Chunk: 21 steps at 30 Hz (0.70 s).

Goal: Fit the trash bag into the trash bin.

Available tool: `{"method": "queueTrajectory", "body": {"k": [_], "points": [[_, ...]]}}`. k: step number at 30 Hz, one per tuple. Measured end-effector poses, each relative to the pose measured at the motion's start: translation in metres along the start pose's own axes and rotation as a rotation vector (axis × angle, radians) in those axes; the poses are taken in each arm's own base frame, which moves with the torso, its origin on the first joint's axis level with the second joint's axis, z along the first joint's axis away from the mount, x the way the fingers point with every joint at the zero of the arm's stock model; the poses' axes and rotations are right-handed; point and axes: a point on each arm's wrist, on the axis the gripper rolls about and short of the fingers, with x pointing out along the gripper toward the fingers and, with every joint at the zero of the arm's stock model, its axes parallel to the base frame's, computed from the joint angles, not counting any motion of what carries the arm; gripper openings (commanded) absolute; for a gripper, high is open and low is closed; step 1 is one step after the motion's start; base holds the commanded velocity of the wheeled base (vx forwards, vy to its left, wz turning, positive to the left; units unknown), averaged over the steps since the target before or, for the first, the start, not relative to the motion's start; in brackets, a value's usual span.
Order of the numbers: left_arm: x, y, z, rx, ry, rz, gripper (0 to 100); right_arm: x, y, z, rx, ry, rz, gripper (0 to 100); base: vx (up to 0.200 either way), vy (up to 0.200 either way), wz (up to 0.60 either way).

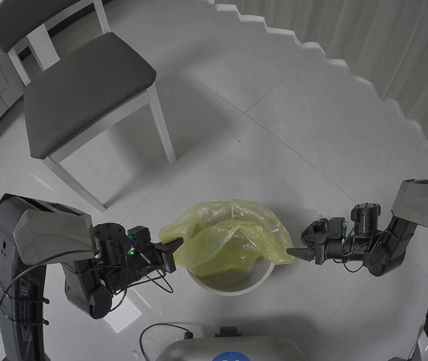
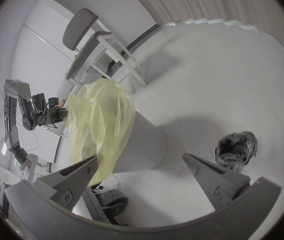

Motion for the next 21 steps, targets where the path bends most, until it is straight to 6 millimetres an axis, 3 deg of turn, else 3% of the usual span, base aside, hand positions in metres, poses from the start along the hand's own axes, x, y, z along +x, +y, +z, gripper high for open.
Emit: {"method": "queueTrajectory", "body": {"k": [6, 13, 21], "points": [[-0.006, -0.002, -0.006, 0.004, 0.030, 0.002, 0, -0.021, 0.013, -0.008, -0.047, -0.043, -0.009, 100, 0.000, 0.000, 0.00], [-0.008, -0.003, -0.005, 0.013, 0.032, 0.001, 0, -0.042, 0.034, 0.006, -0.074, -0.099, 0.003, 100, 0.000, 0.000, 0.00], [-0.009, -0.005, -0.003, 0.018, 0.029, -0.003, 0, -0.038, 0.065, 0.032, -0.102, -0.135, 0.086, 100, 0.000, 0.000, 0.00]]}}
